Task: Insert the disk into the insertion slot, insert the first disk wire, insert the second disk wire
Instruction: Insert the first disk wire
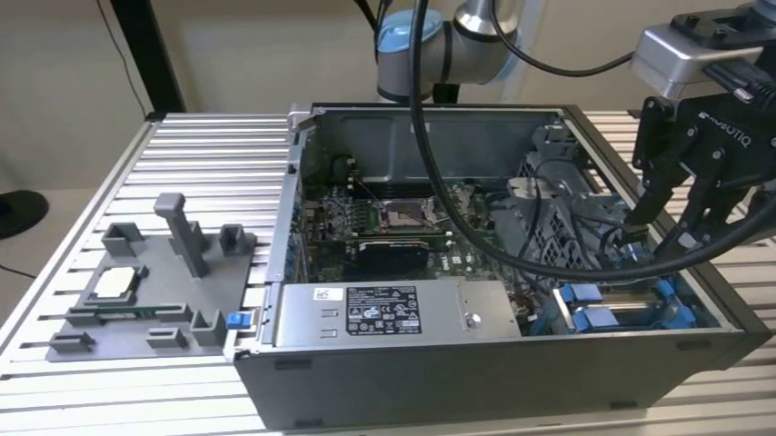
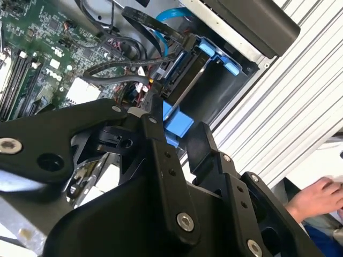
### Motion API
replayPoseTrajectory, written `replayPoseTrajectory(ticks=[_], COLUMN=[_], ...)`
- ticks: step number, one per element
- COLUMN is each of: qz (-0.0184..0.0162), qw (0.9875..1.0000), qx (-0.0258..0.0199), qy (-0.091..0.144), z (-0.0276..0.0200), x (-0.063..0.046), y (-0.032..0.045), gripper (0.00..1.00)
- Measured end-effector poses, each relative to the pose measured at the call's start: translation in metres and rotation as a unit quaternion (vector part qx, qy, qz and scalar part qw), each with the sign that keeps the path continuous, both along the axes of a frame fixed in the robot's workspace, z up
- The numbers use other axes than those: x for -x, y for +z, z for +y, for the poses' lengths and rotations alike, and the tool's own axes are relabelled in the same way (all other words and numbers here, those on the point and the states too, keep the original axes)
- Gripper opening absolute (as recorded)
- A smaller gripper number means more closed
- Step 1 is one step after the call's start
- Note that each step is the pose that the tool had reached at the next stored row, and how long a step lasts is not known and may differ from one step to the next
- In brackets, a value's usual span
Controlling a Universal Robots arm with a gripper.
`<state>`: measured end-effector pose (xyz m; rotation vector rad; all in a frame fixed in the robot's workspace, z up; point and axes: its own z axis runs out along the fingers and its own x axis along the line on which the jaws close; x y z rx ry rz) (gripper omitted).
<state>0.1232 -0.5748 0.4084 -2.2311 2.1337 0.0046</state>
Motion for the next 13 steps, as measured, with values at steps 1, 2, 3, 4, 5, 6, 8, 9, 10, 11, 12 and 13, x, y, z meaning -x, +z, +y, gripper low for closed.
replayPoseTrajectory(ticks=[1,2,3,4,5,6,8,9,10,11,12,13], qz=[0.0000,0.0000,0.0000,0.0000,-0.0002,-0.0002,-0.0004,-0.0005,-0.0009,-0.0018,-0.0037,-0.0061], qw=[1.0000,1.0000,1.0000,1.0000,1.0000,1.0000,1.0000,1.0000,1.0000,1.0000,1.0000,1.0000], qx=[-0.0001,-0.0001,-0.0001,-0.0001,0.0000,0.0000,-0.0001,0.0000,0.0000,0.0000,-0.0001,-0.0001], qy=[0.000,0.000,0.000,0.000,0.000,0.000,0.000,0.001,0.001,0.002,0.004,0.007], z=[0.0000,0.0000,0.0001,0.0004,0.0010,0.0020,0.0050,0.0066,0.0083,0.0097,0.0107,0.0117], x=[0.000,0.000,0.000,0.000,0.000,0.000,0.000,0.000,0.000,0.000,0.000,0.000], y=[-0.0001,0.0000,-0.0001,-0.0001,0.0000,0.0000,-0.0001,0.0000,-0.0001,-0.0002,-0.0005,-0.0010], gripper=[1.00,1.00,1.00,1.00,1.00,1.00,1.00,1.00,1.00,1.00,1.00,1.00])
